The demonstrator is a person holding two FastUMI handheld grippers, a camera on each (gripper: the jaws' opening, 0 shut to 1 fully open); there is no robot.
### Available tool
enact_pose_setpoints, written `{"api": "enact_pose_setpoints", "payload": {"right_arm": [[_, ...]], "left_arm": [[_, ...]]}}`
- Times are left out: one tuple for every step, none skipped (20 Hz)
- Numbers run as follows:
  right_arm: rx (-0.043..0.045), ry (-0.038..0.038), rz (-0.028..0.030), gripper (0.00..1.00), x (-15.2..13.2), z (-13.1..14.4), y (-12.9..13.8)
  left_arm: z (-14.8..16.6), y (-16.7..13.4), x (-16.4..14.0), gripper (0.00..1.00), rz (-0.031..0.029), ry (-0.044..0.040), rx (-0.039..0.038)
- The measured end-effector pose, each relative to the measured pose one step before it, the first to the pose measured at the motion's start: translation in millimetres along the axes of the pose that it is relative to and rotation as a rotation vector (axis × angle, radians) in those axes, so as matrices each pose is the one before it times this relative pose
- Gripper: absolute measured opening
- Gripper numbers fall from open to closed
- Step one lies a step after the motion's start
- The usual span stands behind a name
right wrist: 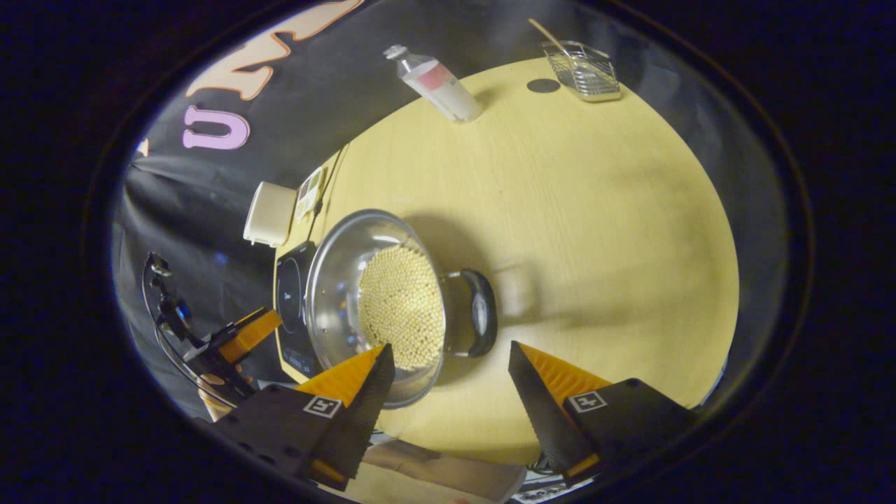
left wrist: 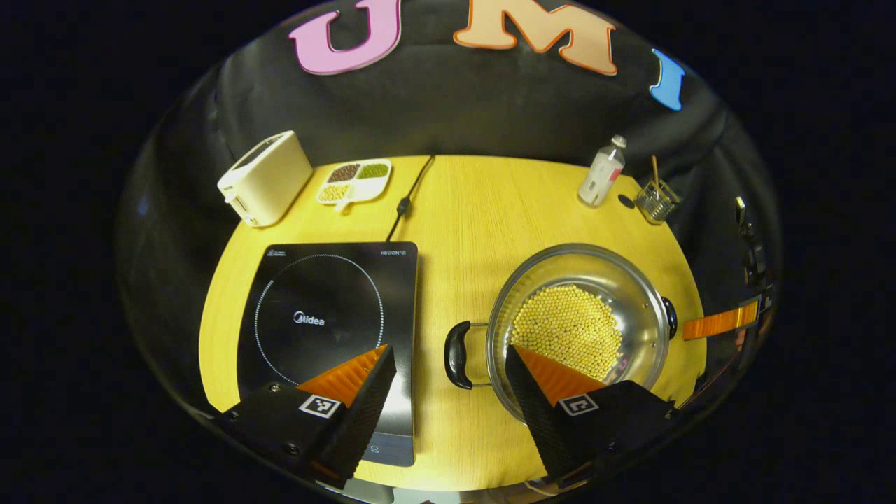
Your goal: First push the handle of the pot to place it horizontally, then grasp the pot with both hands and set it on the induction cooktop.
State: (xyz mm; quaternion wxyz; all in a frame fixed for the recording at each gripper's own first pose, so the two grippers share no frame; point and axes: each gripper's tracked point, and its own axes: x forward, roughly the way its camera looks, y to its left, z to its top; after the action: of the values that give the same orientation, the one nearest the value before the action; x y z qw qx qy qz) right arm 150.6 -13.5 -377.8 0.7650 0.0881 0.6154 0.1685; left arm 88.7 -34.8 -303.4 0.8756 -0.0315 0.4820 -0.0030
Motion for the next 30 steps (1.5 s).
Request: {"api": "enact_pose_setpoints", "payload": {"right_arm": [[0.00410,-0.00260,0.00008,0.94,3.85,5.10,-1.01],[0.00824,0.00431,0.00904,0.94,4.82,3.23,0.05],[0.00777,0.01333,0.00379,0.94,3.69,-0.37,-1.44],[0.00152,0.01309,0.00217,0.94,3.49,-1.12,-1.36],[-0.00196,0.00713,-0.00034,0.94,3.20,-0.42,-2.17],[-0.00165,0.00381,0.00452,1.00,3.26,0.81,-0.74],[0.00092,0.00551,0.00518,1.00,3.92,0.65,-0.10],[0.00262,0.00402,0.00448,1.00,4.16,1.47,0.61],[0.00113,0.00612,0.00522,1.00,3.11,-0.80,0.13],[-0.00052,0.00785,0.00601,1.00,3.24,1.15,0.49],[0.00040,0.00323,0.00714,0.99,3.73,-0.04,0.94],[0.00212,0.00299,0.00239,0.99,4.44,1.74,0.50],[0.00010,0.00784,0.00096,0.99,4.89,-1.23,0.21],[-0.00416,0.01086,0.00180,0.99,3.58,-0.90,0.41],[-0.00175,0.00921,0.00056,0.99,3.84,-1.18,0.62],[-0.00220,0.00772,0.00555,0.99,3.56,0.32,0.82],[-0.00091,0.01147,0.00694,0.91,3.76,-1.50,1.91],[-0.00049,0.00693,0.00306,0.92,3.34,-0.24,0.67],[-0.00143,0.00847,-0.00022,0.89,1.47,-1.16,0.60],[-0.00562,0.00513,-0.00122,0.88,3.43,-0.87,-0.68],[0.00568,-0.00072,-0.00061,0.88,2.13,-0.15,-0.13],[0.00493,0.00376,-0.00534,0.74,7.67,0.62,-2.09],[-0.00147,0.01315,-0.02281,0.60,-0.81,-2.67,-6.04],[0.01975,0.01322,0.00507,0.50,4.30,0.41,-0.73],[0.02278,0.00922,0.00504,0.50,-5.03,-2.30,1.44],[0.00517,-0.00098,-0.00004,0.51,0.33,-0.29,0.48],[-0.01081,-0.00877,-0.01229,0.51,-1.28,0.68,-1.48],[-0.01929,-0.01715,-0.01521,0.50,-2.93,2.99,-3.33],[-0.01141,-0.00132,-0.00588,0.47,4.31,-1.09,-2.08],[0.00051,-0.00213,-0.00543,0.45,-1.63,0.14,-0.89]], "left_arm": [[-0.83,-3.64,5.93,0.97,-0.02154,0.02810,-0.01071],[0.41,-2.12,6.99,0.97,-0.01404,0.02551,-0.01028],[0.93,-0.38,7.27,0.98,-0.01040,0.02909,-0.00474],[-0.37,-1.13,5.47,0.97,-0.01057,0.02754,-0.00021],[1.47,-1.42,4.98,0.98,-0.00863,0.01941,0.00152],[-1.00,-1.10,4.92,0.97,-0.00743,0.02457,0.00665],[-1.24,0.40,4.72,0.97,-0.00075,0.02529,0.00598],[-3.27,-0.92,4.91,0.97,-0.00469,0.02834,0.00518],[-2.21,-1.49,4.86,0.97,-0.00354,0.02489,0.00086],[-3.76,-1.31,5.15,1.00,-0.00039,0.03126,-0.00337],[-3.57,-1.74,4.88,0.97,-0.00134,0.02663,-0.00349],[-0.27,-2.02,3.40,0.97,-0.00497,0.01926,-0.00375],[0.69,-2.26,4.51,0.96,-0.00904,0.01373,-0.00453],[-0.09,-2.16,4.36,0.96,-0.00537,0.01234,-0.00482],[-0.48,-0.86,3.58,0.96,-0.00345,0.01240,-0.00271],[-2.17,-2.23,3.94,0.96,-0.00420,0.01393,-0.00294],[-1.31,-1.38,3.27,0.95,-0.00334,0.01665,-0.00500],[-1.88,-0.08,2.70,0.94,-0.00079,0.01593,-0.00583],[-1.34,0.56,2.15,0.97,0.00007,0.01117,-0.00359],[-0.25,0.75,1.09,0.92,0.00076,0.00473,-0.00446],[1.14,1.95,1.11,0.90,0.00330,0.00150,-0.00603],[-0.23,2.34,0.99,0.89,0.00468,0.00190,-0.00677],[-0.35,4.82,0.94,0.84,0.01584,0.00835,-0.00243],[-3.90,4.63,3.36,0.86,0.00691,0.02118,-0.00231],[3.74,-1.30,-5.06,0.69,-0.00375,-0.01071,-0.01000],[-0.52,-0.60,3.91,0.67,-0.00542,-0.00006,-0.00567],[-2.67,-0.19,-1.20,0.65,0.00185,0.00773,-0.00547],[-1.64,-0.56,-0.32,0.64,0.00298,0.00715,-0.00772],[-0.80,-0.80,-0.34,0.64,-0.00618,0.00646,-0.00908],[-1.78,-2.23,2.25,0.63,-0.01247,0.00857,-0.00994]]}}
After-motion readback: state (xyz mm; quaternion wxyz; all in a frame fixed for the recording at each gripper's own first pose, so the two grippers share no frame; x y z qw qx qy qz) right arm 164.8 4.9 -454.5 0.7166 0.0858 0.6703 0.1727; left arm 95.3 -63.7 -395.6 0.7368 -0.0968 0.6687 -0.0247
